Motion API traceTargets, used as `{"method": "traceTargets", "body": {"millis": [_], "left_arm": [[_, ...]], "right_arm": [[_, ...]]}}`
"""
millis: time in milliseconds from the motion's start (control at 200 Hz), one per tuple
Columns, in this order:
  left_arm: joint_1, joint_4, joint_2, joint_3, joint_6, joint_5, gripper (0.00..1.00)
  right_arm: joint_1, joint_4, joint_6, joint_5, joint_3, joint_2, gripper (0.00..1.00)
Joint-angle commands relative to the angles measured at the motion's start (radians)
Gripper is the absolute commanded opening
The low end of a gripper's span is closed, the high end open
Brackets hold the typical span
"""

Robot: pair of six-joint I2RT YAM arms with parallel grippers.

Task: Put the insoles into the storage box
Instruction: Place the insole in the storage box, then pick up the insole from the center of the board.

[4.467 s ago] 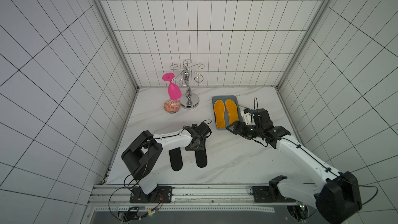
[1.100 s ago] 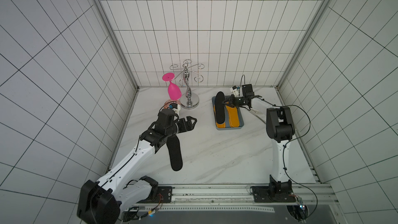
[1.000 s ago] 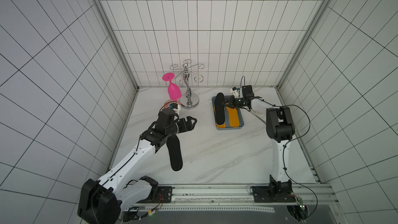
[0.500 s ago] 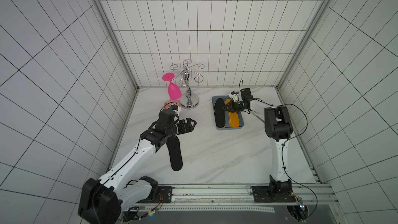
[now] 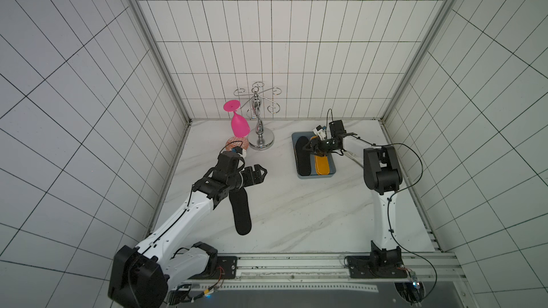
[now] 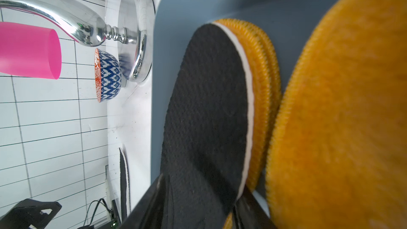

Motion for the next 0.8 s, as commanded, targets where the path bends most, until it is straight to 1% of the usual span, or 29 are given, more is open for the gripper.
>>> {"method": "traceTargets", "body": {"millis": [0,135,195,310,410,480,555,645,690,745,795], "left_arm": [[0.014,-0.079,-0.017,0.012,0.012,-0.074,0.95],[0.036,-0.188,-0.030,0.024,0.006,-0.165,0.94],[0.054,-0.254,-0.033,0.023,-0.018,-0.215,0.93],[0.130,-0.322,-0.045,-0.014,-0.045,-0.195,0.88],[0.184,-0.325,-0.060,-0.070,-0.052,-0.189,0.83],[0.191,-0.292,-0.066,-0.102,-0.064,-0.208,0.80],[0.206,-0.263,-0.059,-0.122,-0.102,-0.206,0.75],[0.222,-0.239,-0.021,-0.153,-0.138,-0.200,0.68],[0.230,-0.218,0.004,-0.172,-0.148,-0.180,0.65],[0.234,-0.202,0.041,-0.178,-0.151,-0.149,0.59],[0.234,-0.180,0.075,-0.187,-0.152,-0.134,0.58]], "right_arm": [[0.001,-0.054,-0.014,0.090,0.028,-0.063,0.61],[-0.002,-0.079,-0.038,0.141,0.022,-0.111,0.66],[-0.003,-0.093,-0.050,0.176,0.016,-0.139,0.68],[-0.004,-0.099,-0.061,0.219,-0.003,-0.192,0.70],[-0.003,-0.098,-0.053,0.225,-0.025,-0.232,0.71],[-0.001,-0.087,-0.044,0.229,-0.058,-0.274,0.71],[0.003,-0.066,-0.033,0.232,-0.099,-0.329,0.72],[0.010,-0.065,-0.034,0.242,-0.143,-0.391,0.73],[0.013,-0.065,-0.032,0.247,-0.168,-0.423,0.74],[0.018,-0.065,-0.031,0.249,-0.200,-0.461,0.74],[0.026,-0.066,-0.032,0.258,-0.235,-0.497,0.75]]}}
